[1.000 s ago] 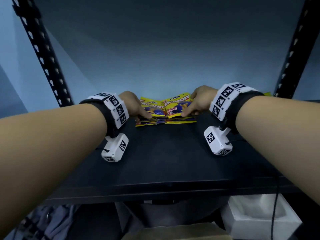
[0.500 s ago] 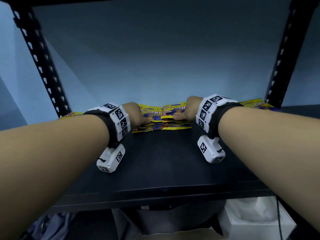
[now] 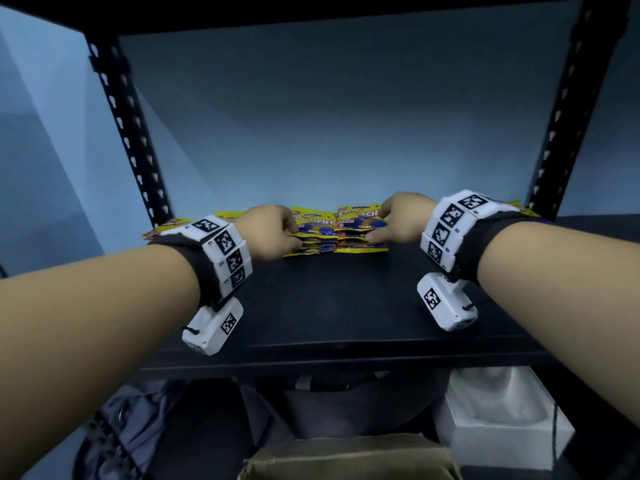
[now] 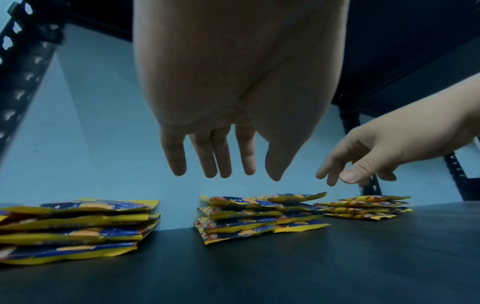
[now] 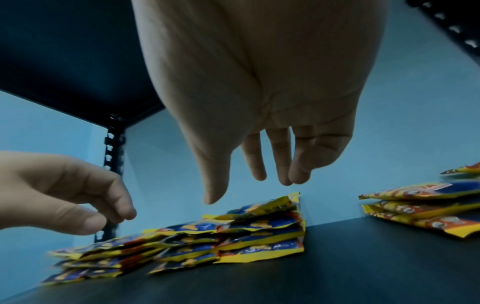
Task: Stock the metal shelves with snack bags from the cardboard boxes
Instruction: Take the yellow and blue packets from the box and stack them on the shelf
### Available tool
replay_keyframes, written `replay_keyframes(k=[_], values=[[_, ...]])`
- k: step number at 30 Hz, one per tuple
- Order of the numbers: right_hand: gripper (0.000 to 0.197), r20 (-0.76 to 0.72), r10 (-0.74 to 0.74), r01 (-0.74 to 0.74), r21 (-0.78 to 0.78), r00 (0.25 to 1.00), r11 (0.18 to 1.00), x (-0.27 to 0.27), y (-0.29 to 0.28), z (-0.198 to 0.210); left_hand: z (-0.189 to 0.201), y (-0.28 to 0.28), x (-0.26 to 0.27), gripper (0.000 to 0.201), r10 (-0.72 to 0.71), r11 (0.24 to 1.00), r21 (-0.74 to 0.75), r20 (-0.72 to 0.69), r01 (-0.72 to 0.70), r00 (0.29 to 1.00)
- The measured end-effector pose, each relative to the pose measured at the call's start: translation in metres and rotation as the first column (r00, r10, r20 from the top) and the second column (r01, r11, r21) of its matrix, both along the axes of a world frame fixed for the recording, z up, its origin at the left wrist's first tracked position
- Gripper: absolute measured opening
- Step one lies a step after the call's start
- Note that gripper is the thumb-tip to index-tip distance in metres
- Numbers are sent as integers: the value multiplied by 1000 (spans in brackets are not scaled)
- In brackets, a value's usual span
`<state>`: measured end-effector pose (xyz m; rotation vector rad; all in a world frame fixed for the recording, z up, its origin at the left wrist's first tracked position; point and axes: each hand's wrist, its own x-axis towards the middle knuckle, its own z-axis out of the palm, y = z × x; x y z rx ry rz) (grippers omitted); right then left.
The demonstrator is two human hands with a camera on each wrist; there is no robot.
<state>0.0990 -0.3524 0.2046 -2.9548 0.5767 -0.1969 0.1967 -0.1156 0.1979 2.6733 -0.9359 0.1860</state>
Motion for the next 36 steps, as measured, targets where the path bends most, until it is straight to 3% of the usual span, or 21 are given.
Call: replay_keyframes(k=[7,13,15,19,22,30,36], values=[[41,159,69,-98,179,985,979,-71,47,-13,-16,45,-60,15,-105,986,-136,-21,101,994],[22,256,158,-243,344,954,907,-115,95,-51,-57,74,-101,16,-162,979,-153,-188,134,969],[21,226,224,-301,416,948,858,-125,106,-67,-71,81,-111,16,-208,971,-168,-235,171,950],[19,113,338,-339,571,935,748,-140,118,-110,-96,94,-125,13,-243,930,-326,-192,172,951],[19,64,365,-324,621,929,714,-144,124,-146,-119,100,-134,11,-264,919,-353,-229,173,937],[20,-136,471,-294,624,872,724,-125,147,-236,-200,109,-129,9,-173,983,-136,-448,124,877],[21,-328,549,-266,617,769,741,-106,172,-308,-271,116,-114,46,-57,998,11,-447,69,893]])
